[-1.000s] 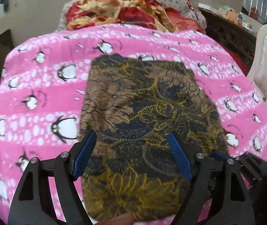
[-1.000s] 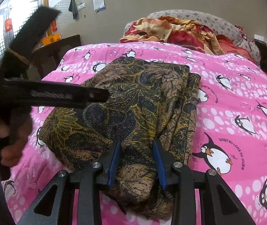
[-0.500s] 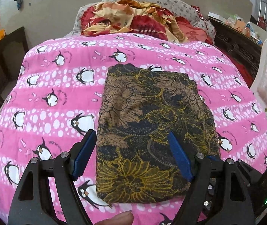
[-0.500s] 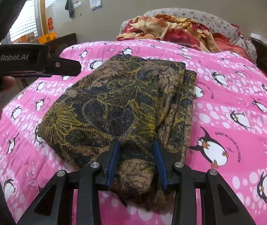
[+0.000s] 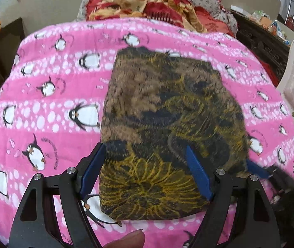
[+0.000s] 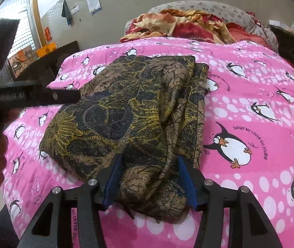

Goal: Fold small clothes

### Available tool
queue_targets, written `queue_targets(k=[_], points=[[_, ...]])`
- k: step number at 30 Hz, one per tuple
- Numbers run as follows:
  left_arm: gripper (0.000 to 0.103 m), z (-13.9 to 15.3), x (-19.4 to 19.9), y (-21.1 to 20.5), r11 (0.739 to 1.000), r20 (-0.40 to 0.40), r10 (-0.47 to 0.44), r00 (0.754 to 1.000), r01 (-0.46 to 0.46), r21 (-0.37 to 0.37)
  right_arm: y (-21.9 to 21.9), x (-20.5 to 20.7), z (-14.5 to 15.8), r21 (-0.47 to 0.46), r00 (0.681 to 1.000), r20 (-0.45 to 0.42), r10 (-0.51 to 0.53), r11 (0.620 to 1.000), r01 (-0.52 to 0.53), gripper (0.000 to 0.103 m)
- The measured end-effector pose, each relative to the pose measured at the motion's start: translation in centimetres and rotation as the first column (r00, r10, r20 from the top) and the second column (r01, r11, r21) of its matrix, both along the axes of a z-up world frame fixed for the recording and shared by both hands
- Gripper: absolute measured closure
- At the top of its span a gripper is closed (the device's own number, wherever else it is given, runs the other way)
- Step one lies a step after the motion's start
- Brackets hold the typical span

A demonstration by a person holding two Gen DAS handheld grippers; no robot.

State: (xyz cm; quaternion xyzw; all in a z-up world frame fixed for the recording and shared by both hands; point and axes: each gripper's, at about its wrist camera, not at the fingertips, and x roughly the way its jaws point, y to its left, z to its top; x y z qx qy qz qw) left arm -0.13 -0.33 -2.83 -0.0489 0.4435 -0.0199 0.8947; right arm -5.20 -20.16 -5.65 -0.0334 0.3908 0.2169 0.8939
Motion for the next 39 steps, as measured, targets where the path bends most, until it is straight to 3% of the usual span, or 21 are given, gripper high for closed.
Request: queue_targets(k=[2,5,7,8,9,11,14,17,18,20,21,25,35,39], points=[[0.024,0.1,0.3,0.7,1.0,0.012,0.0,1.0,0.0,0.001,0.1,0.0,2.2,-0.01,1.0,0.018,0.01,1.0,-0.01,0.051],[0.024,1.0,2.6,1.9,1.0,0.031,0.026,0.999,-0.027,0.016,-0.5,0.9,6.1,-0.002,0.986,0.151,-0.068,0.998,0.069,0.051],[0.024,1.9,5.5,2.3,0.999,0.041,0.033,0.999,-0.033,0.006,0.0,3.7,7.0,0.005,0.989,0.117,-0.086,0.996,0.086,0.054],[0.024,2.2,7.2,2.4,0.999,0.037,0.037,0.999,-0.037,0.002,0.5,5.0,7.2,-0.007,0.991,0.104,-0.087,0.996,0.088,0.064],[0.024,2.5,9.1,2.5,0.999,0.035,0.049,0.998,-0.049,-0.017,1.3,6.1,7.3,-0.027,0.991,0.103,-0.09,0.995,0.093,0.067],[0.024,2.5,12.1,2.7,0.996,0.019,0.062,0.998,-0.061,-0.059,3.5,9.1,6.9,-0.055,0.994,0.074,-0.085,0.994,0.089,0.067],[0.024,1.5,16.0,2.4,0.995,-0.01,0.091,0.996,-0.091,-0.05,5.7,13.2,5.0,-0.099,0.989,0.001,-0.145,0.985,0.144,0.068],[0.024,-1.4,18.4,2.1,0.992,-0.069,0.115,0.991,-0.118,-0.043,5.5,16.0,2.5,-0.136,0.98,-0.037,-0.197,0.972,0.19,0.068],[0.019,-2.3,18.6,2.2,0.991,-0.08,0.117,0.99,-0.121,-0.056,5.2,16.6,1.3,-0.149,0.98,-0.055,-0.193,0.972,0.183,0.068],[0.008,-3.4,18.4,2.8,0.983,-0.074,0.131,0.989,-0.139,-0.122,5.0,16.3,0.2,-0.174,0.99,0.013,-0.142,0.975,0.142,0.066],[0.007,-3.6,18.1,3.0,0.98,-0.05,0.138,0.989,-0.144,-0.138,5.0,15.9,-0.1,-0.185,0.991,0.043,-0.127,0.974,0.133,0.062],[0.001,-3.9,18.2,2.2,0.986,-0.043,0.143,0.989,-0.146,-0.083,3.9,16.5,-0.2,-0.112,0.991,0.008,-0.131,0.985,0.131,0.054],[0.0,-3.9,18.7,2.0,0.987,-0.057,0.143,0.988,-0.146,-0.067,4.0,17.2,-0.5,-0.107,0.992,0.002,-0.129,0.986,0.128,0.049],[0.001,-1.6,18.5,2.1,0.99,-0.125,0.141,0.982,-0.144,-0.013,4.1,17.3,0.4,-0.133,0.993,-0.05,-0.107,0.986,0.099,0.047]])
